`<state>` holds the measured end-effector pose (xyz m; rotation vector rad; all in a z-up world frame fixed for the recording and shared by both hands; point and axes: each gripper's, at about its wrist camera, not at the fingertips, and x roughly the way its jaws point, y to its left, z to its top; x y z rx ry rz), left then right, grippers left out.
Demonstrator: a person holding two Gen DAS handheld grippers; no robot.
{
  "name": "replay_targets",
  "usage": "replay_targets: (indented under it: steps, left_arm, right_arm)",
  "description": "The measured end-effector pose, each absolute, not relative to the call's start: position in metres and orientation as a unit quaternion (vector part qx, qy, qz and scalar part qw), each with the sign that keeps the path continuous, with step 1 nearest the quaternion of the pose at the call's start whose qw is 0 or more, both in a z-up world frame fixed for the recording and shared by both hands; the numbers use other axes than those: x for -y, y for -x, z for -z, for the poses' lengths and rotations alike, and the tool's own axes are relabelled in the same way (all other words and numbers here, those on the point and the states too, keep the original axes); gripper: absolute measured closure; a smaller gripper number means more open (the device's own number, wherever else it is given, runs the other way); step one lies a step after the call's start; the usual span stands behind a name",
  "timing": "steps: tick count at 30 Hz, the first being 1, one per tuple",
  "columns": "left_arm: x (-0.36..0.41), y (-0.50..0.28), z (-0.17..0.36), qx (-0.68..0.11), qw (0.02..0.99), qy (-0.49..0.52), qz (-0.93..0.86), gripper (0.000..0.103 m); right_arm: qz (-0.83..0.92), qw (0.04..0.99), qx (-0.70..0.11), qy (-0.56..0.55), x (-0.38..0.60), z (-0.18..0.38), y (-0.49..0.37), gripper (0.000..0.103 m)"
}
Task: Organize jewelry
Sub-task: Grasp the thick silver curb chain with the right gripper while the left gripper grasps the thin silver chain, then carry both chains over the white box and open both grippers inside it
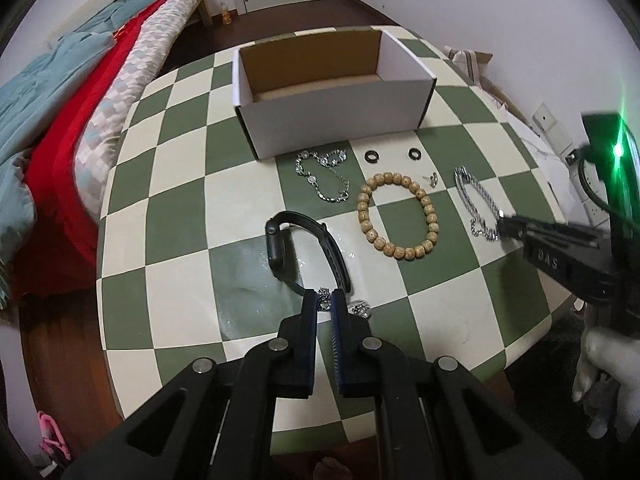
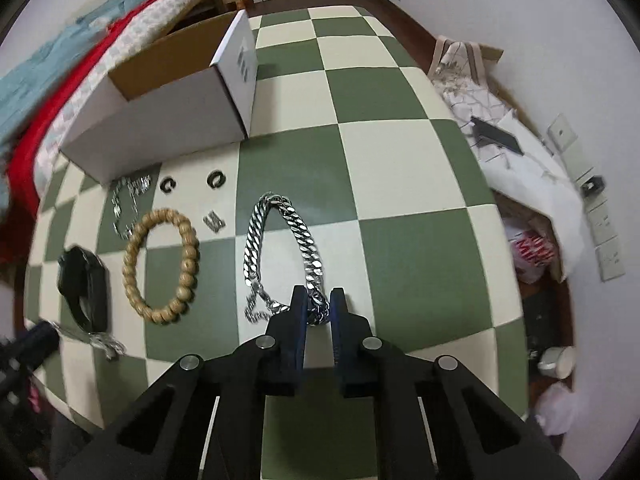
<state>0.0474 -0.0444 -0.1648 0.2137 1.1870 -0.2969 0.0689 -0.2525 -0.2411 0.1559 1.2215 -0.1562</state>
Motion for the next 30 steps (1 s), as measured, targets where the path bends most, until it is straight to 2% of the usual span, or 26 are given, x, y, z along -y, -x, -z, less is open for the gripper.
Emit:
replay_targets:
  steps: [5,15,16,30]
  left_arm:
    - [0.039,-0.050,0.144,-0.543,0.824,-0.080,0.144,0.099]
    - [0.032,-0.058,0.088,-0.500,0.850,-0.055,0.160,0.099]
    - [0.031,-0.060,0.082,-0.496,0.851,-0.051,0.162,0.099]
    - [0.028,-0.090,0.021,-0.450,0.874,-0.040,0.180,0.099]
  right_arm:
    - [0.066,0.807,-0.575,-0.116,0.268,0.236,-0.056,0.092]
    - [0.048,0.845,-0.510,-0.155,0.280,0.168,-0.038,0.093]
    - [0.046,0.849,-0.504,-0.153,0.280,0.160,-0.039,0.102]
    - [0.001,0.875,-0.458,-0.158,0.259,0.088,-0.059,0.102]
